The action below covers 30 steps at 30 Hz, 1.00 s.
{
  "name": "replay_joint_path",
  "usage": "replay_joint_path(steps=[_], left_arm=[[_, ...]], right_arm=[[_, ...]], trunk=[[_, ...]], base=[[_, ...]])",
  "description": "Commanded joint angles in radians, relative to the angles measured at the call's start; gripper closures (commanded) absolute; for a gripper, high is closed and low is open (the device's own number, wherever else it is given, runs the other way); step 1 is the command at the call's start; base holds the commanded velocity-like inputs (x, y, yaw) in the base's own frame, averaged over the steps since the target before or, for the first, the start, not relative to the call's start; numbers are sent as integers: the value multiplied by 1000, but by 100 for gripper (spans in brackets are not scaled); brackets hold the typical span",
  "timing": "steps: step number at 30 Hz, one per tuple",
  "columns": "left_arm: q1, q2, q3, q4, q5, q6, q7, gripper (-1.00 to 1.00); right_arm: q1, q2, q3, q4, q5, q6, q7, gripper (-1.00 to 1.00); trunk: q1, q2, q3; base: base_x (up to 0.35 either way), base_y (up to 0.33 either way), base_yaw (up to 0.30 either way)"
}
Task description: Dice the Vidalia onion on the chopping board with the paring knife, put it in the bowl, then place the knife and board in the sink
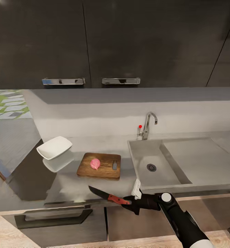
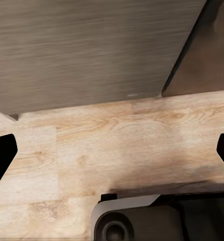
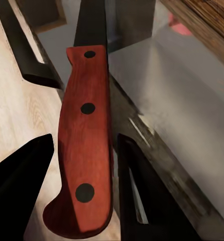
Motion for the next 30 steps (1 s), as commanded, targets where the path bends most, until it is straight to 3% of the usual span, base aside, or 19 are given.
replay_joint_path(steps=[1,21,30], left_arm=[[0,1,-3,-1,1,-2,5,-100],[0,1,-3,-1,1,-2,5,-100],[0,1,-3,2,1,-2,5,-100]], right_arm=[[-1,-1,1,-2,2,7,3,100],[-1,2,2,-11,0,7,7,100],[-1,5,5,-112,-3,16,9,100]], trunk=[[0,-2,-1],[0,-2,28],[0,-2,43]], base=[[-53,0,0],[-5,0,0],[0,0,0]])
